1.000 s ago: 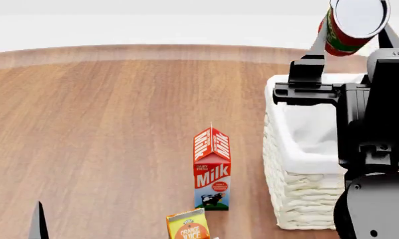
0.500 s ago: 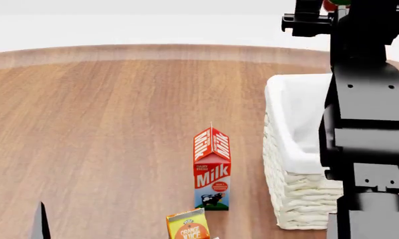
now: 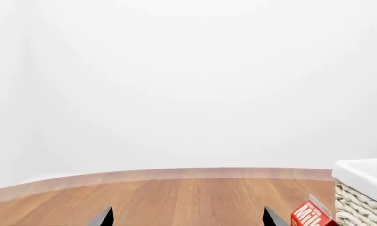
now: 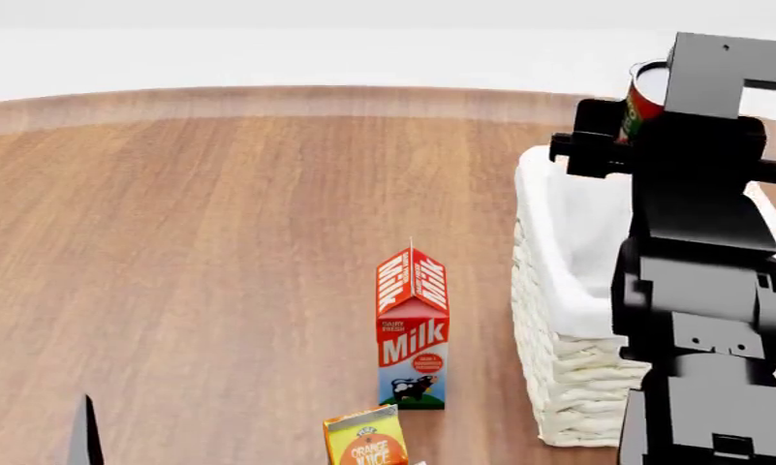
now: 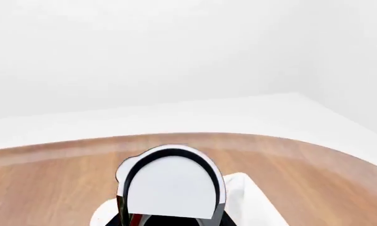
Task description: Pick up the tomato sauce, and put it in the basket.
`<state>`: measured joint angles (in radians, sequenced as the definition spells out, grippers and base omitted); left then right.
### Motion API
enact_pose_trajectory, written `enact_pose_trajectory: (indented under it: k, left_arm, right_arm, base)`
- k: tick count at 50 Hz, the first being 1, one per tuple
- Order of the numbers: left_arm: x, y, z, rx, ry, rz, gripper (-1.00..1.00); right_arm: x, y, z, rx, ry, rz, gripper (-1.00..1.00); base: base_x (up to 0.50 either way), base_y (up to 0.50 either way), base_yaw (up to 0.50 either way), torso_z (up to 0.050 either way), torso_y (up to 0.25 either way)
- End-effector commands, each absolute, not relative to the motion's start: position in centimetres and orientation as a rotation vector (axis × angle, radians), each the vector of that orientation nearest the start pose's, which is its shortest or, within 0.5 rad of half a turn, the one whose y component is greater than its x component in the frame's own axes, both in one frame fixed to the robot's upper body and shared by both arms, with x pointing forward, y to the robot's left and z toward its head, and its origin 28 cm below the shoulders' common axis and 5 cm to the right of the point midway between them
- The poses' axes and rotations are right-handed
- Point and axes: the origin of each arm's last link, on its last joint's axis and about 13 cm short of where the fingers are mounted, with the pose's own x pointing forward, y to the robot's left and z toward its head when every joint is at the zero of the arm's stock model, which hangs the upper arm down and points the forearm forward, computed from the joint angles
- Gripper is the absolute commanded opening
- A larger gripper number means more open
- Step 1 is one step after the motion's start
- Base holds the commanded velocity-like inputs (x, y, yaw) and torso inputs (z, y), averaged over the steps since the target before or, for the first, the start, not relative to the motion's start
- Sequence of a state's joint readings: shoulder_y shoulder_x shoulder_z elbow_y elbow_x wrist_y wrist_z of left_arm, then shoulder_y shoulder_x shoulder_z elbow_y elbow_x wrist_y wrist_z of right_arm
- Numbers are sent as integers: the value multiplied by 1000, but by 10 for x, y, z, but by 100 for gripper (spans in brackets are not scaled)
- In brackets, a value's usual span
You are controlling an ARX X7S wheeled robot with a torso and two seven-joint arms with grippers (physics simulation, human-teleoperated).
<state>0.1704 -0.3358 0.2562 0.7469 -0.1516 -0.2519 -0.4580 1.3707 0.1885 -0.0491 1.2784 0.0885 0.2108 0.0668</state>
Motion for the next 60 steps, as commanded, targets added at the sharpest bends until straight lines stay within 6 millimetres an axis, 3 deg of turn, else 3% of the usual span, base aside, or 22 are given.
enact_pose_trajectory:
  k: [1,19,43,44,55,60]
  left_arm:
    - [151,199,110,37,-256,46,100]
    - [151,197,108,34,-247,38,100]
    - [152,197,107,35,-243,36,100]
    - [152,197,107,35,-243,36,100]
    - [152,197,107,32,-241,34,100]
    - [152,197,107,32,-240,35,100]
  right_arm:
    - [420,-177,177,-11,215,-244,-100]
    - [411,-175,141,18,280,-246,-100]
    - [408,-174,134,20,304,-236,-100]
    - [409,-174,136,23,301,-218,100]
    - [411,-174,141,17,273,-224,100]
    - [416,-174,153,39,161,-224,100]
  base:
    - [0,0,0,0,0]
    - [0,0,0,0,1]
    - [0,0,0,0,0]
    - [0,0,0,0,10]
    - [0,0,0,0,0]
    - [0,0,0,0,0]
